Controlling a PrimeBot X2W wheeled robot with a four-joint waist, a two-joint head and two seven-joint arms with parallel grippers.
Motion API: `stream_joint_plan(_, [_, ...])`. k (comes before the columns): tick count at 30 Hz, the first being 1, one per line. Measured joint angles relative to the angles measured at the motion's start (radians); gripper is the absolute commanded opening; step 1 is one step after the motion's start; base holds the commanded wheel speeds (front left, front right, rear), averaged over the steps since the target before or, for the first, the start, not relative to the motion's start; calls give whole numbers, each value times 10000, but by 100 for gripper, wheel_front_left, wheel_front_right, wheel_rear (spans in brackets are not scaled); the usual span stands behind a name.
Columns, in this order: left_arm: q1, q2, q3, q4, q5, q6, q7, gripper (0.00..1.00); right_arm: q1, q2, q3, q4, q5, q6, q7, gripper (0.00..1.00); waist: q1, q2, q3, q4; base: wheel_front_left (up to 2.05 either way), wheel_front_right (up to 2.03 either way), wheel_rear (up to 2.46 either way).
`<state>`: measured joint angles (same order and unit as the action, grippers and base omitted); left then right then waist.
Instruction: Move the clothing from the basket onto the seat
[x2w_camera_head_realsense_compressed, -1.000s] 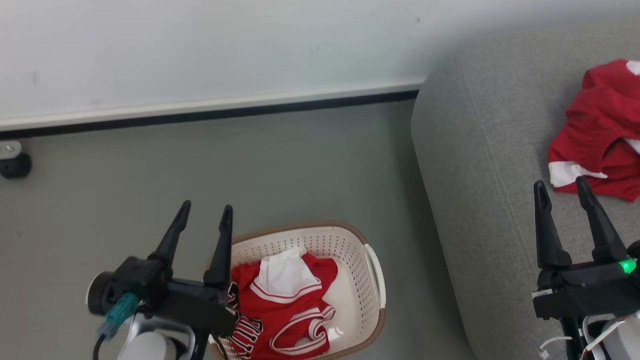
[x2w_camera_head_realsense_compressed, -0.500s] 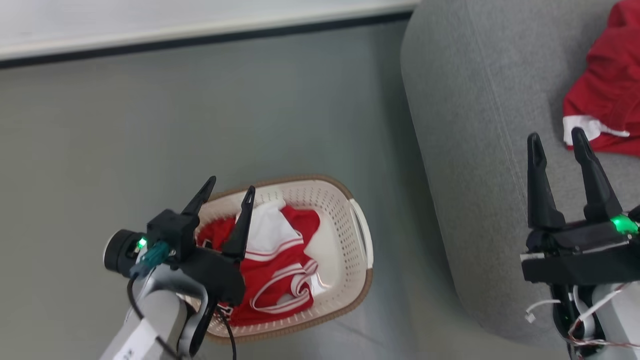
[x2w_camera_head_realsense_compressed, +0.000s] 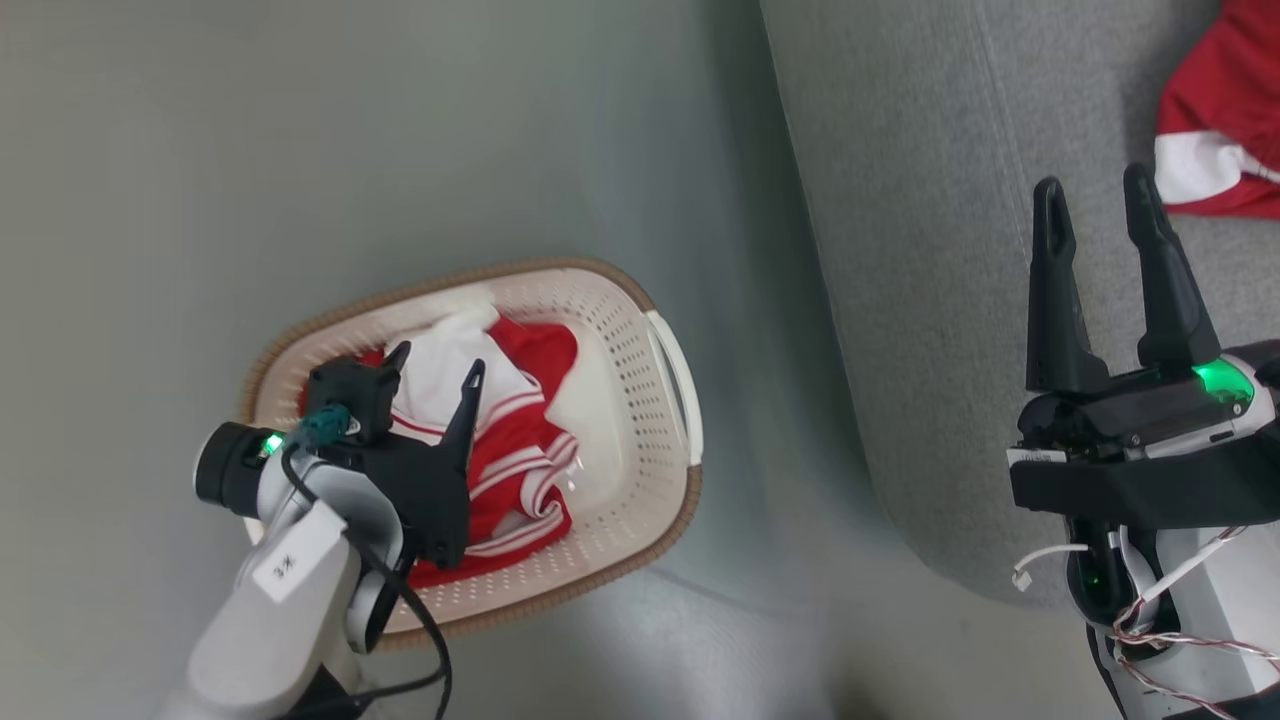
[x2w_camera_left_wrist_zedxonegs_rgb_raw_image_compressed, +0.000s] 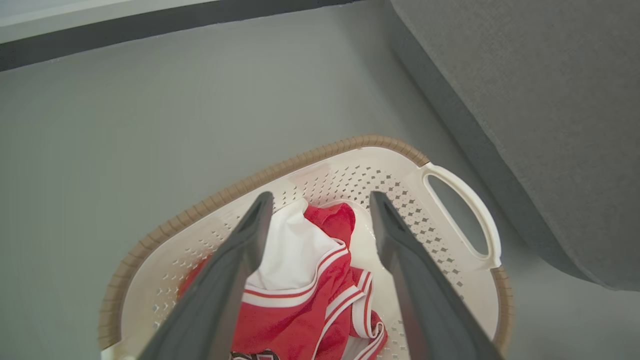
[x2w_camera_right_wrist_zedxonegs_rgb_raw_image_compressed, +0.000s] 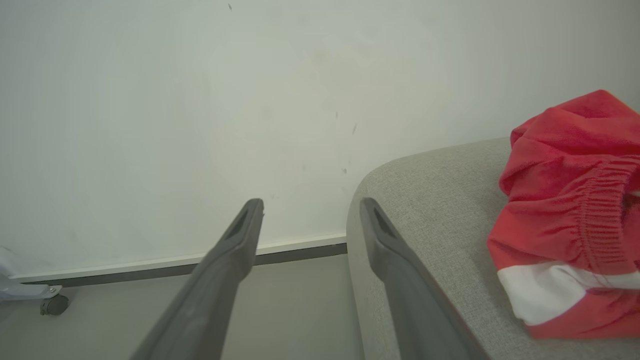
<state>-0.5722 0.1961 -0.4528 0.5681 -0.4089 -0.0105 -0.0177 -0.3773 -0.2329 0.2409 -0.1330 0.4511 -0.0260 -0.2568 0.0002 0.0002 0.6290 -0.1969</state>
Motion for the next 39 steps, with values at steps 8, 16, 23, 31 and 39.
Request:
stream_joint_plan(8, [-587, 142, -142, 1034, 151, -173, 464, 100, -356, 184, -40, -211, -132, 174, 0, 100, 0, 0, 943, -412, 0, 0, 0])
stream_joint_plan(16, [-1240, 151, -355, 2033, 424, -336, 855, 100, -808, 447, -58, -221, -219, 364, 0, 100, -1, 0, 1884, -806, 0, 0, 0])
stream_joint_plan(23, [-1678, 393, -362, 2859, 529, -336, 1193, 100, -970, 598, -86, -221, -343, 535, 0, 100, -1, -1, 2475, -1082, 0, 0, 0])
stream_joint_plan(31, [-2047, 562, -500, 3776, 771, -163, 1672, 100, -1104, 899, -96, -50, -564, 702, 0, 100, -2, -1, 2878, -1336, 0, 0, 0])
stream_joint_plan(39, [-2281, 621, -784, 4483, 1089, -163, 2113, 100, -1108, 1049, -182, 71, -681, 794, 0, 100, -2, -1, 3098, -1430, 0, 0, 0])
